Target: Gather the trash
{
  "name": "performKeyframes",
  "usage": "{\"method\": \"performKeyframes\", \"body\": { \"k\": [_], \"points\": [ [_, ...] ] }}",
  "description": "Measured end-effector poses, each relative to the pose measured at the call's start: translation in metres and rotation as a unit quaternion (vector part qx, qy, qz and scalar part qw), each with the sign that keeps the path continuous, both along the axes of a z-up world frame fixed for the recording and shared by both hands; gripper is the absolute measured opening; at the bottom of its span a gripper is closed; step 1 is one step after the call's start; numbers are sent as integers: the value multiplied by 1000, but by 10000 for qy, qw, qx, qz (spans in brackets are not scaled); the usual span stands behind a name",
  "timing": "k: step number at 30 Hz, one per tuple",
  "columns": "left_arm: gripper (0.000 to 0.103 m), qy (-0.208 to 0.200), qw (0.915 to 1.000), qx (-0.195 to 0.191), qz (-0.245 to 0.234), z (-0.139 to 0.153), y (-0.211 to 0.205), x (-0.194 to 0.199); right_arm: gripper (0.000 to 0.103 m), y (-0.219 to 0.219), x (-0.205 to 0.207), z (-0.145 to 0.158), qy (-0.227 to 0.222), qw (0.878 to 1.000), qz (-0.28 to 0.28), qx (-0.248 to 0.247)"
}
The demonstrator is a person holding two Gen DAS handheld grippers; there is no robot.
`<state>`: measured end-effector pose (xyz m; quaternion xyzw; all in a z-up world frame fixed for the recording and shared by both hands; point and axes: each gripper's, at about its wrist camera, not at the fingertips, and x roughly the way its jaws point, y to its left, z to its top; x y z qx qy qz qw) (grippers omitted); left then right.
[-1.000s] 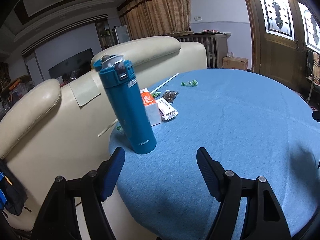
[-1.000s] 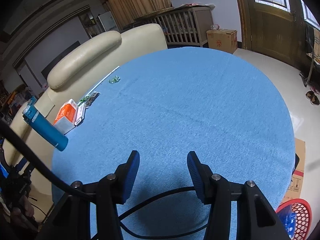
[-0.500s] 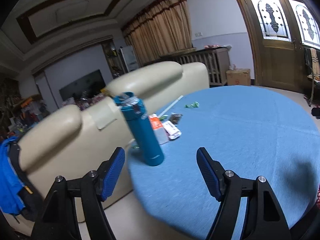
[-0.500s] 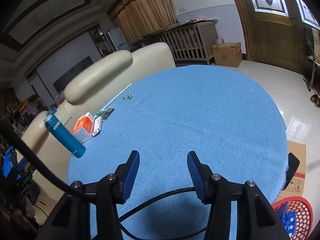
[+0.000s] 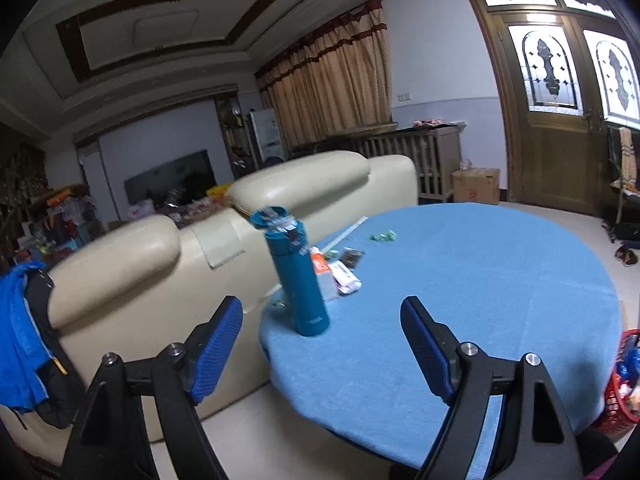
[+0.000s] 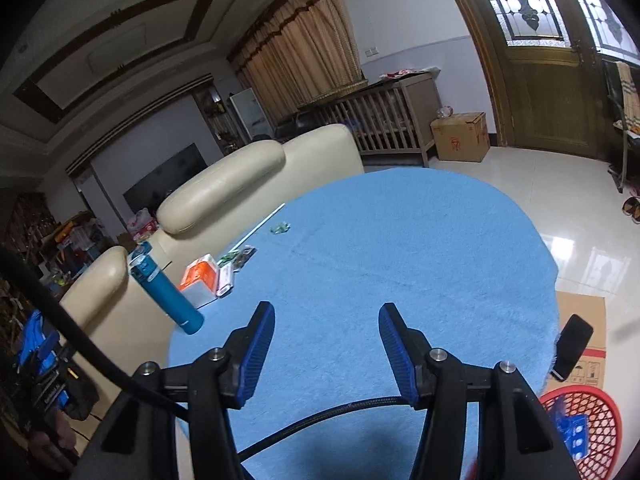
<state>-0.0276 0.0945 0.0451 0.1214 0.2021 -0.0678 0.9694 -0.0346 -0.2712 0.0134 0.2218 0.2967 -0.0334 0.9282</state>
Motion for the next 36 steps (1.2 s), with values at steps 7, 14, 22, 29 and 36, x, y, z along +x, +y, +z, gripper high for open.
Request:
{"method": "performKeyframes", "body": {
  "k": [7, 14, 22, 29, 36],
  "points": [
    [82, 819, 9956, -397, -203, -23, -17, 22, 58, 31, 4, -10, 124, 9990, 427, 16],
    [82, 1609, 9861, -329, -267, -54, -56, 48, 58, 38, 3, -29, 328, 9978, 570, 83],
    [82, 1830, 9830, -115, -16, -63, -88, 76, 58, 30, 4, -36, 331, 9983, 468, 138],
    [82, 1626, 9866, 136, -8, -58, -112, 72, 58, 33, 15, -46, 329, 9976, 563, 227],
    [82, 1566, 9872, 280, -71, -55, -131, 66, 58, 42, 14, -54, 356, 9978, 554, -122]
  ]
}}
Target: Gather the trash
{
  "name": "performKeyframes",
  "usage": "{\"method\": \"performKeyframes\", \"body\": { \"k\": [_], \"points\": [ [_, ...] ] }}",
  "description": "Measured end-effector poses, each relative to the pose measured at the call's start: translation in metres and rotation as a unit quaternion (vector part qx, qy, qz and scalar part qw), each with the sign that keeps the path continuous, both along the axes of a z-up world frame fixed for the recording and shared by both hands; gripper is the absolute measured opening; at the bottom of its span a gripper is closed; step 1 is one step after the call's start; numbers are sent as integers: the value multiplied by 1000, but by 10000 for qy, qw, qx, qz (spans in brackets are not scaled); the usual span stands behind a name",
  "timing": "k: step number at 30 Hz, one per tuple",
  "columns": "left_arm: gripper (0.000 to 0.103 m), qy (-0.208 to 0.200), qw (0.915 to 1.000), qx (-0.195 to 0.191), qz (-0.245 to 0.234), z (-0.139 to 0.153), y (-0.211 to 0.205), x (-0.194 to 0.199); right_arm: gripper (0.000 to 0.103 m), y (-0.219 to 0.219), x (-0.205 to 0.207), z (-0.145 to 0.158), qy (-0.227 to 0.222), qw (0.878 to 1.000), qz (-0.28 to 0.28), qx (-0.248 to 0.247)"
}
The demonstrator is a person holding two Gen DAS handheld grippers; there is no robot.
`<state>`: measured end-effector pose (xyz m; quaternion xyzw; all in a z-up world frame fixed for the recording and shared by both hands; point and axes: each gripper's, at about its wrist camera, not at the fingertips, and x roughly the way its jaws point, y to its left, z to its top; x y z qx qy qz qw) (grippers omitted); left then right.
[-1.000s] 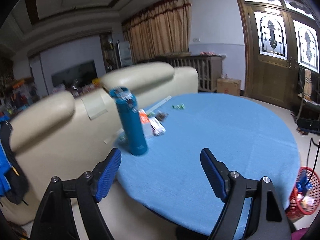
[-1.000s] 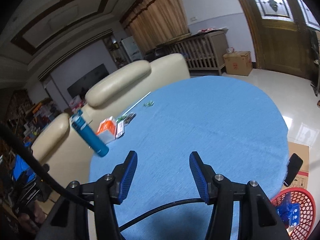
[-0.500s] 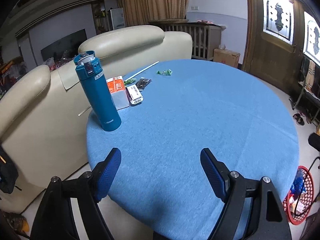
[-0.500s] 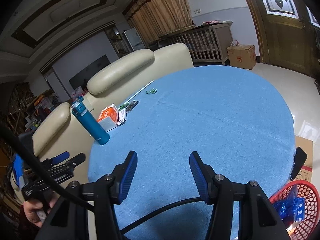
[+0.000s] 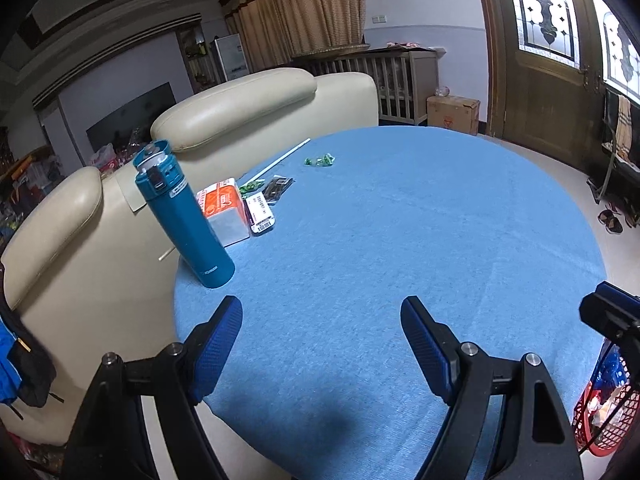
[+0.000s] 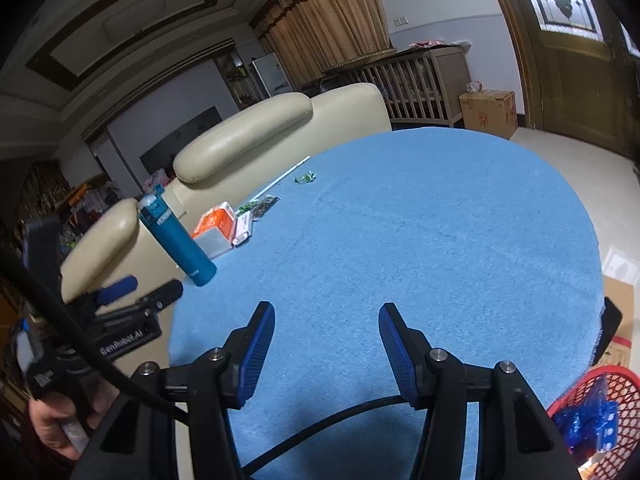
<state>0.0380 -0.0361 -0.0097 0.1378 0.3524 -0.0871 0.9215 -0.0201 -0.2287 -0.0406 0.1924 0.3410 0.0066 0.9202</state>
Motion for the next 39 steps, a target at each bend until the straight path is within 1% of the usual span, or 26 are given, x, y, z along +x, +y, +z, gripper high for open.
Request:
{"method": "performKeyframes", "body": {
  "k": [4, 14, 23, 33, 39],
  "points": [
    [82, -8, 10000, 38, -65, 1, -7, -6, 58, -1, -3, -2, -22, 10000, -34, -22],
    [82, -21, 10000, 67, -16, 3, -16, -16, 58, 0, -12, -5, 5, 9987, -287, -429],
    [82, -81, 10000, 19, -7, 8, -11, -27, 58, 7, -18, -7, 49, 9983, -277, -504],
    [82, -129, 9999, -65, 38, 12, -4, -37, 60, 8, -21, -3, 94, 9970, -459, -610],
    [82, -194, 9997, -129, -20, 18, -5, -46, 60, 14, -26, 2, 36, 9957, -471, -794]
  ]
}}
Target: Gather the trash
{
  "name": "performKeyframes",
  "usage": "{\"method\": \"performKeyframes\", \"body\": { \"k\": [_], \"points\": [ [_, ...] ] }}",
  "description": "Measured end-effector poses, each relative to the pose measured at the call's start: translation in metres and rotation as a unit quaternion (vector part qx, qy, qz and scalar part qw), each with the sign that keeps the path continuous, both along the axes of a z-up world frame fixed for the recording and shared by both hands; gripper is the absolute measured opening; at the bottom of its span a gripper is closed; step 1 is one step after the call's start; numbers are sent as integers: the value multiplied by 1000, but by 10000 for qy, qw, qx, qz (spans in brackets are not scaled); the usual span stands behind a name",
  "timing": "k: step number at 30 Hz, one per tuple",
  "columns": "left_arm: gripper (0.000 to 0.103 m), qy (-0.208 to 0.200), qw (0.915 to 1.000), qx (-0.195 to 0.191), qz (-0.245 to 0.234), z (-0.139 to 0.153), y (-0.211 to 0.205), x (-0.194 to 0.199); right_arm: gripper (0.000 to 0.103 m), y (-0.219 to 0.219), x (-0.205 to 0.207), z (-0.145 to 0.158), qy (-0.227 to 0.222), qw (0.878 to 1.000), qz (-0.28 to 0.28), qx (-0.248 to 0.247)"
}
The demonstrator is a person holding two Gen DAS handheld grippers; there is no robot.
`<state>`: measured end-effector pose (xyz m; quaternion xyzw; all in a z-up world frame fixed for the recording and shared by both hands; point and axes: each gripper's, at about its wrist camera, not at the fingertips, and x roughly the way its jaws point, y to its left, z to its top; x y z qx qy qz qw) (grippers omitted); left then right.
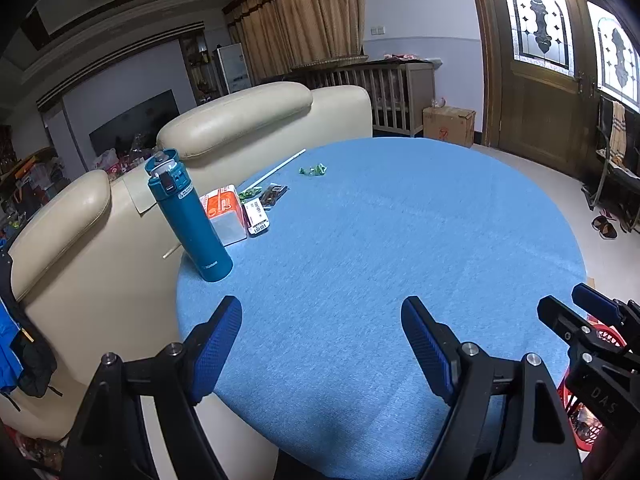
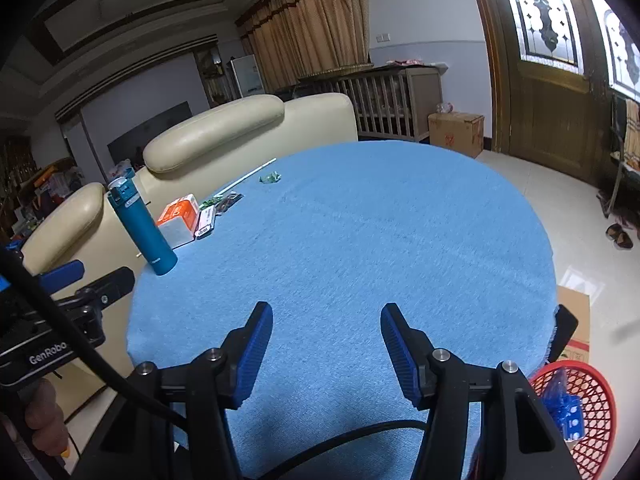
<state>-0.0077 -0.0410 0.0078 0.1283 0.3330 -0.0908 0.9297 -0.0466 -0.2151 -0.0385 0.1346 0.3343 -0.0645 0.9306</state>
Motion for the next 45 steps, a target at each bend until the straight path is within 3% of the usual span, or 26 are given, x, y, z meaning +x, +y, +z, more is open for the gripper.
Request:
{"method": "performKeyframes", "body": {
  "k": [31, 45],
  "points": [
    [82, -85, 9997, 1, -211, 3, -3, -23, 61, 4, -25, 15, -78, 9990, -157, -404],
    [82, -6, 9999, 12, -152, -3, 1, -19, 61, 0, -25, 10, -11, 9993, -221, -302]
  ]
}}
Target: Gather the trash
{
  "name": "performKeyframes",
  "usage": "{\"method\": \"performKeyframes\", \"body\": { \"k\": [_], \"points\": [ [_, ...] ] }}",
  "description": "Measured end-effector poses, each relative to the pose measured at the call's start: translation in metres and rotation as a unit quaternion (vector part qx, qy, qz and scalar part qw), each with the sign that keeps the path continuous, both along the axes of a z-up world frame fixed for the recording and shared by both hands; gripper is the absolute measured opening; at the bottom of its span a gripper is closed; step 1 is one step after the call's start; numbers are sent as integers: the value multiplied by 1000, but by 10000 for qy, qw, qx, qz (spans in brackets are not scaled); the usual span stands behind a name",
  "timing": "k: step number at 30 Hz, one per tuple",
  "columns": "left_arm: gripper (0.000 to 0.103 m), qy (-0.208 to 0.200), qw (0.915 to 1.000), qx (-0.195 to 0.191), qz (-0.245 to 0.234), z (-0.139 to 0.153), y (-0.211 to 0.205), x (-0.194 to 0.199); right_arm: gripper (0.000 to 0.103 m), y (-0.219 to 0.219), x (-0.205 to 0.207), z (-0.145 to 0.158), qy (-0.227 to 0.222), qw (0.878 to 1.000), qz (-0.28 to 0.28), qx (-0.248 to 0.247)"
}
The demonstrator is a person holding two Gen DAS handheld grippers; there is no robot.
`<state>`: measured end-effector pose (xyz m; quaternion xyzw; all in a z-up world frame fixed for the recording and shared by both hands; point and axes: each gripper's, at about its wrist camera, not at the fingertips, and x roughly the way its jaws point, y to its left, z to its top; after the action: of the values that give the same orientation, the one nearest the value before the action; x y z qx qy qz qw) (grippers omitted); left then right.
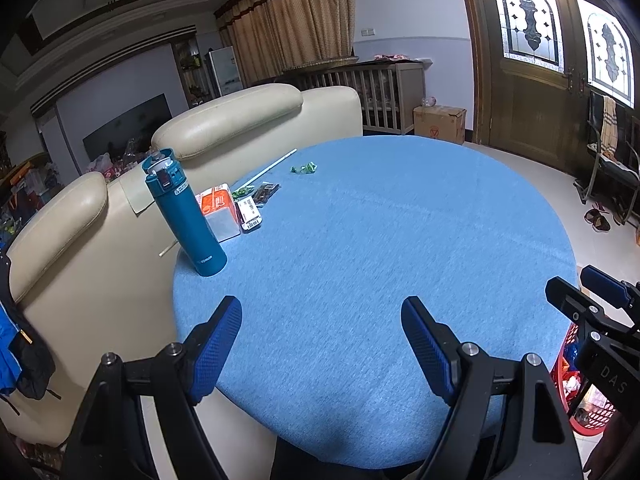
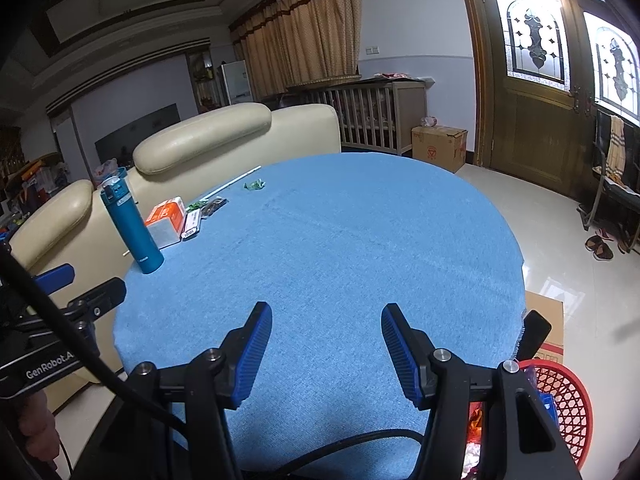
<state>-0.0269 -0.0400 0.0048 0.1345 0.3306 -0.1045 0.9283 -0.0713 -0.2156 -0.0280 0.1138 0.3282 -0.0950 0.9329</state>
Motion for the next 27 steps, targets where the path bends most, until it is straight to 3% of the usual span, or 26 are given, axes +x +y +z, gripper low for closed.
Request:
{"method": "performKeyframes", "body": {
  "k": [27],
  "points": [
    [82, 122, 9999, 76, 54, -9, 1, 3, 61, 0, 2, -4, 101, 9999, 13, 56]
  ]
}}
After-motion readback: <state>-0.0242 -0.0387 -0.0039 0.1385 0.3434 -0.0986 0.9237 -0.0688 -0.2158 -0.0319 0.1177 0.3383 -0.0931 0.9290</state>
